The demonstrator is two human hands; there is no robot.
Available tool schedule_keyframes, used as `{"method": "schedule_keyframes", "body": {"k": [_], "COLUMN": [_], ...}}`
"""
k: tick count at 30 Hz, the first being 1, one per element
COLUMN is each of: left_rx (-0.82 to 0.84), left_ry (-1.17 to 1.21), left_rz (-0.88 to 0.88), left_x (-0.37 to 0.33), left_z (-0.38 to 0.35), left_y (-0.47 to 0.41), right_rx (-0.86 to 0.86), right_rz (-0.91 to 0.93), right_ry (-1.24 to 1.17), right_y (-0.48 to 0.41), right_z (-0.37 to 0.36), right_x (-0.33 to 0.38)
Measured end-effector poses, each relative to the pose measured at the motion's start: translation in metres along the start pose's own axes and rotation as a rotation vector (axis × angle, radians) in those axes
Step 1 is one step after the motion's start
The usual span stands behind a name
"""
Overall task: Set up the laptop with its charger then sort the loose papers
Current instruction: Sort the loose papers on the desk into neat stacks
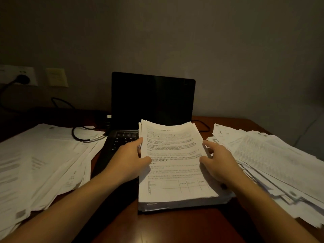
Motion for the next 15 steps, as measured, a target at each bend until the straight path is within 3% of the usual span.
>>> {"method": "schedule_keyframes", "body": {"k": [7,12,15], "left_rx": [-0.004,-0.025,-0.046], "left_ry": [-0.387,-0.428,-0.415], "left_rz": [0.07,0.043,0.034], "left_x": [0.008,0.011,0.013], "left_z": [-0.005,-0.005,-0.001], "left_y": [0.0,-0.001,0.001], "right_rx": [0.039,0.078,0.01], "right_rz": [-0.066,-0.087,-0.042], "right_ry": [0.411,0.424,0.379], "right_y": [0.0,-0.002,0.001], "right_z": [-0.006,-0.005,0.0], "right_x": [-0.003,-0.002,0.007]}}
Point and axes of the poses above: each hand's wrist, its own y-axis away from the middle knuckle, its own z-axis out of the back of the hand, x = y × z, the point moved 9 cm from there along -y, towards the middle knuckle
